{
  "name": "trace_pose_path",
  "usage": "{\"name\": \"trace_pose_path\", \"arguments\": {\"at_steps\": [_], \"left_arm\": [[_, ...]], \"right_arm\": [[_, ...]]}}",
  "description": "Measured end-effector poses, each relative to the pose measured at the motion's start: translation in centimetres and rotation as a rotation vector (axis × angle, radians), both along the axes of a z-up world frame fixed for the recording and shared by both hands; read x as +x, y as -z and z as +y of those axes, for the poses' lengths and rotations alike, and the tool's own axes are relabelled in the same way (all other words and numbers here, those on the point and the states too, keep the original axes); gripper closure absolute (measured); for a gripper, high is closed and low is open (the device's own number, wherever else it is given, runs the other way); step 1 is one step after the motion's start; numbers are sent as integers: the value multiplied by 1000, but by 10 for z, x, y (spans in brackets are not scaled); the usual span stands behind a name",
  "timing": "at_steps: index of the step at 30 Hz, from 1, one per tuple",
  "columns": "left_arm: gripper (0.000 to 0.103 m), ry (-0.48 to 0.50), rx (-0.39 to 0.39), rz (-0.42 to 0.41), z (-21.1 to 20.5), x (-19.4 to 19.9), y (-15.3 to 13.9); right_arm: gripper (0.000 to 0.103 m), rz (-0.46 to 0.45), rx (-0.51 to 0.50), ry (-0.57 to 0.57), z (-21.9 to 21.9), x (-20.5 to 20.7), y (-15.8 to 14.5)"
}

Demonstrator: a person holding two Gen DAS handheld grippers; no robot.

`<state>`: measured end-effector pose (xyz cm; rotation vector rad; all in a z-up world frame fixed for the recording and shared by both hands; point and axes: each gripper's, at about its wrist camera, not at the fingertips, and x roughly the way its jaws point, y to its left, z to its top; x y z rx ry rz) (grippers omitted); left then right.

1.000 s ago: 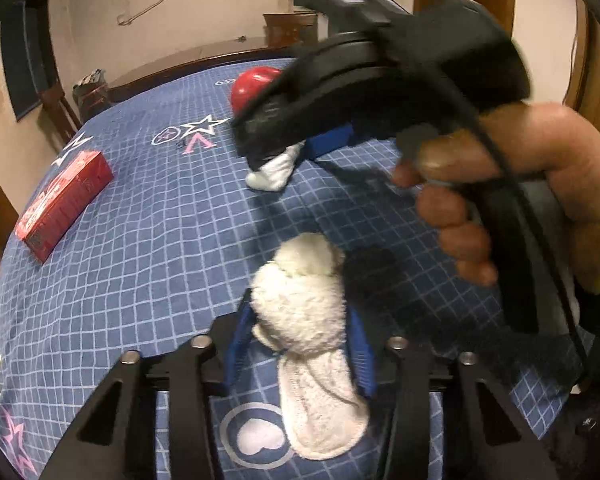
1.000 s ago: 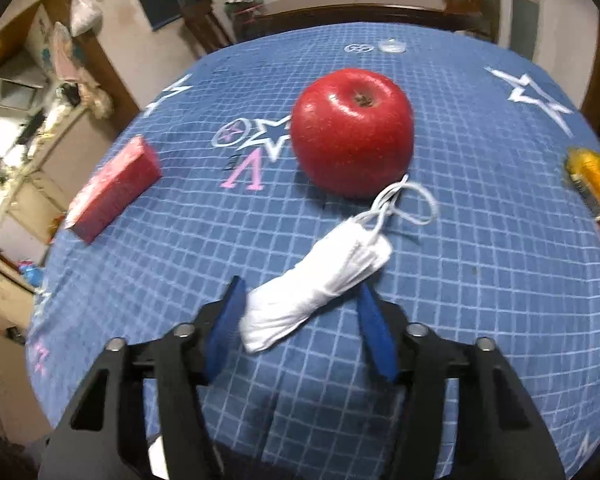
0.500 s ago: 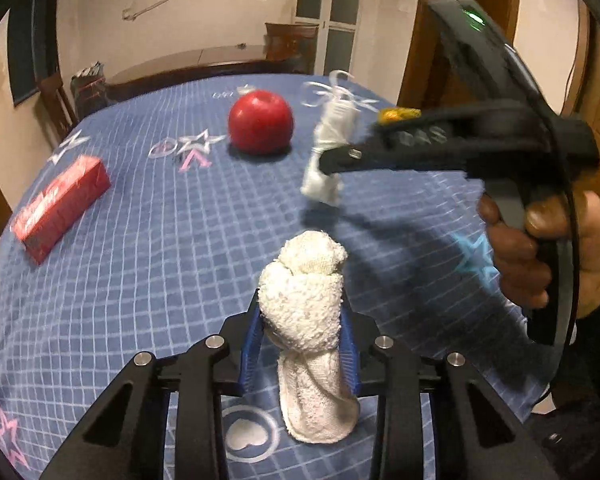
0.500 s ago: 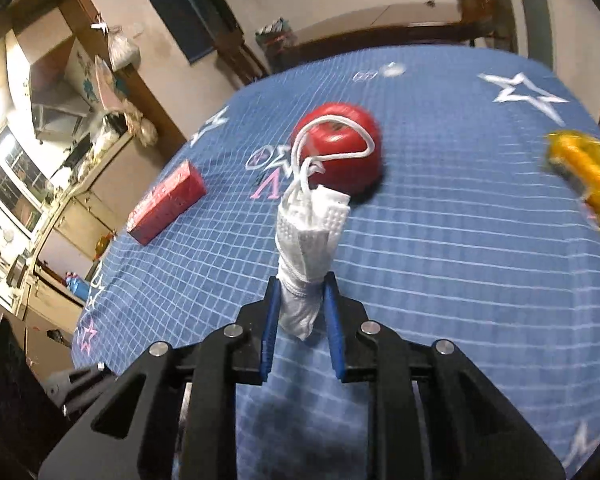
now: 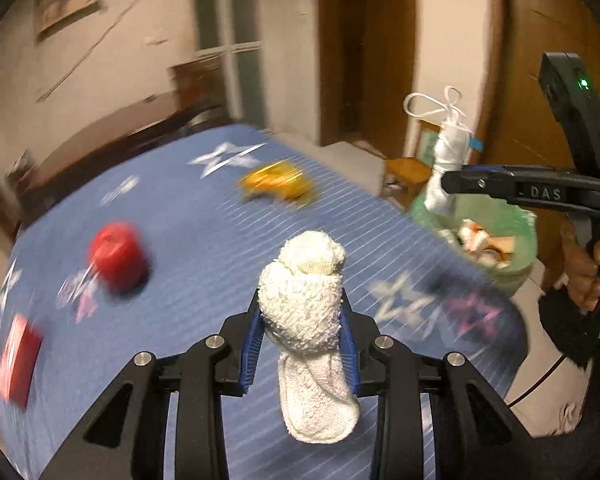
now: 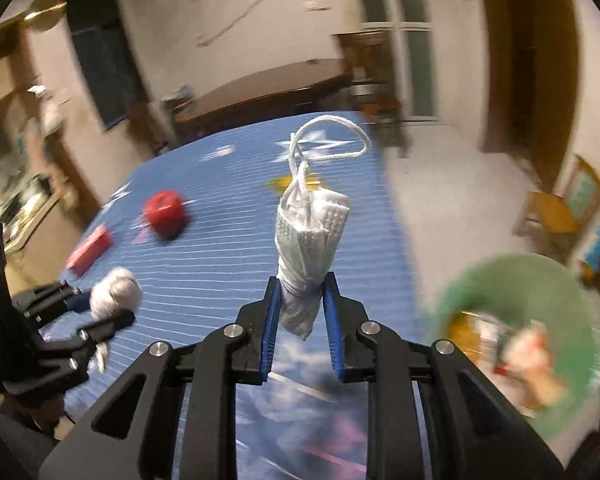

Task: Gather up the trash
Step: 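Carry the white towel and mesh bag over the green bin with both tools, then open both tools to drop the towel and mesh bag into the bin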

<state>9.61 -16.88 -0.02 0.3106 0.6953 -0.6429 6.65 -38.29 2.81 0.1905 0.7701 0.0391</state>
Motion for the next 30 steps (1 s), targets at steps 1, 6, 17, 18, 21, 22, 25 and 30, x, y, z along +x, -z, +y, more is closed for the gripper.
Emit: {"name": "trace_pose_path", "arguments": {"at_steps": [1, 6, 17, 18, 21, 22, 25, 30], "left_arm": [[68, 34, 7, -4, -23, 1, -4], [68, 186, 33, -15, -124, -9, -18], [68, 301, 120, 63, -306, -9, 6], [68, 299, 133, 68, -315, -10, 10], [68, 291, 160, 79, -334, -12, 25], [68, 288, 166, 96, -339, -12, 29], [68, 274, 182, 115, -345, -10, 37], [68, 252, 192, 136, -338, 0, 48]], "right_arm": [[83, 6, -7, 42, -17, -8, -1], [83, 60, -48, 195, -80, -39, 1], [83, 198, -62, 328, -157, -60, 27], [83, 210, -55, 333, -161, -60, 31], [83, 240, -47, 338, -169, -59, 39], [83, 248, -46, 337, -170, -60, 41], [83, 265, -46, 331, -170, -58, 46], [83, 284, -45, 322, -175, -53, 52]]}}
